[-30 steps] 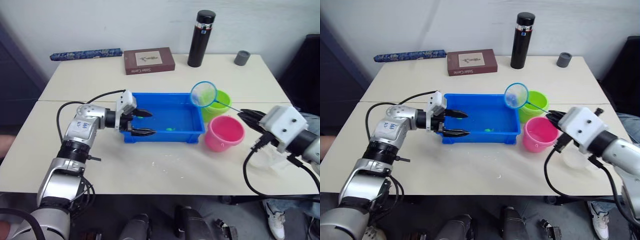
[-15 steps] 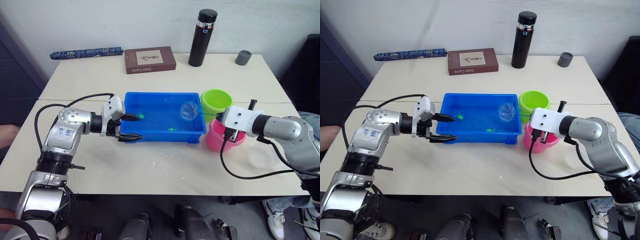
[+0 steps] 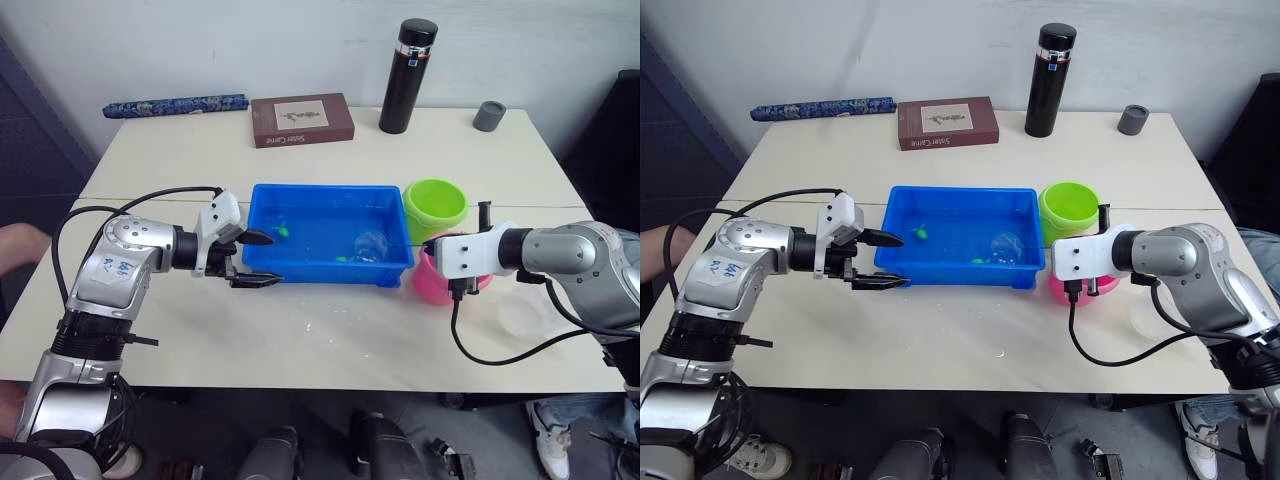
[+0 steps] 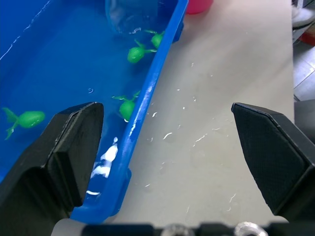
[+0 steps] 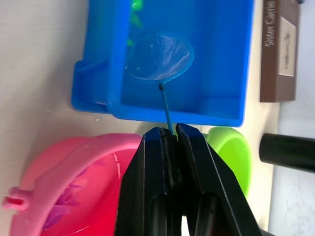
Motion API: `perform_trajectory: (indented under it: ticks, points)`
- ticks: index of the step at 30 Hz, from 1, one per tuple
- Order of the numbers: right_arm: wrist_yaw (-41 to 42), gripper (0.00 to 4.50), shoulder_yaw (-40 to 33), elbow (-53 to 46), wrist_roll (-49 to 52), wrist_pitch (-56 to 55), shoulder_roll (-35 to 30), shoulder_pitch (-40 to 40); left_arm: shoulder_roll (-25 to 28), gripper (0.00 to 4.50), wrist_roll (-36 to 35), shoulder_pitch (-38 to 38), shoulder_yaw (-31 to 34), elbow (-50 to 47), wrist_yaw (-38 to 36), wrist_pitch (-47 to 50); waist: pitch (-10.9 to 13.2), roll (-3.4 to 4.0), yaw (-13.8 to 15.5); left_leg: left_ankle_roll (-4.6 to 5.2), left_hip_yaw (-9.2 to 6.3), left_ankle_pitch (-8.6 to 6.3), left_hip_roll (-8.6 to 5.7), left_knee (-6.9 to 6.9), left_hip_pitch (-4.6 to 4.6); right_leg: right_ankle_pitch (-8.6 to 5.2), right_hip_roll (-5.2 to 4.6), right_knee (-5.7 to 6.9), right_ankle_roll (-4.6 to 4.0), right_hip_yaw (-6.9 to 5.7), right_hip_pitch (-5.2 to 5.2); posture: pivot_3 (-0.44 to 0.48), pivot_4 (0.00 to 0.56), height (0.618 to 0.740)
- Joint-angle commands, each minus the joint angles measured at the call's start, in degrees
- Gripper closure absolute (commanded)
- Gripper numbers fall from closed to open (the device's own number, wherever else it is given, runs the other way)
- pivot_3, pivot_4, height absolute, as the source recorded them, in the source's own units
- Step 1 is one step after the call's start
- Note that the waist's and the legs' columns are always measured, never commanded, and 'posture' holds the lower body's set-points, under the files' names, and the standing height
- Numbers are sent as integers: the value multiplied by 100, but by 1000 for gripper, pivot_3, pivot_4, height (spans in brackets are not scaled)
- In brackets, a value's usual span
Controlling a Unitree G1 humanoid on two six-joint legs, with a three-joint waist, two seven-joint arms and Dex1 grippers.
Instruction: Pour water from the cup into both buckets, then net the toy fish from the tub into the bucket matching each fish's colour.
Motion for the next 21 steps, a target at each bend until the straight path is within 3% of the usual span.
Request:
perform_trajectory:
  ticks: [1, 6, 16, 21]
  points:
    - [254, 4500, -168, -384, 105, 60, -90, 22, 89, 18, -147, 47, 98, -323, 12, 113, 0, 0, 3, 0, 0, 0, 0, 0, 0, 0, 0, 0, 0, 0, 0, 0, 150, 740]
    - [392, 4500, -336, -686, 436, 622, 40, 296, 82, 18, -203, 126, 123, -526, 71, 252, 0, 0, 4, 0, 0, 0, 0, 0, 0, 0, 0, 0, 0, 0, 0, 0, 150, 740]
    - [256, 4500, -1005, -1318, 1657, 3361, 579, 581, 59, 18, -222, 76, 121, -491, 174, 287, 0, 0, 19, 0, -4, 0, 2, 0, 0, 0, 0, 0, -1, -1, 2, 0, 150, 740]
    - [162, 4500, -1123, -1448, 2013, 4045, 666, 602, 18, 18, -209, 5, 101, -388, 208, 249, 0, 0, 19, 0, -4, 0, 0, 0, 0, 0, -2, 0, 0, 0, 2, 0, 150, 740]
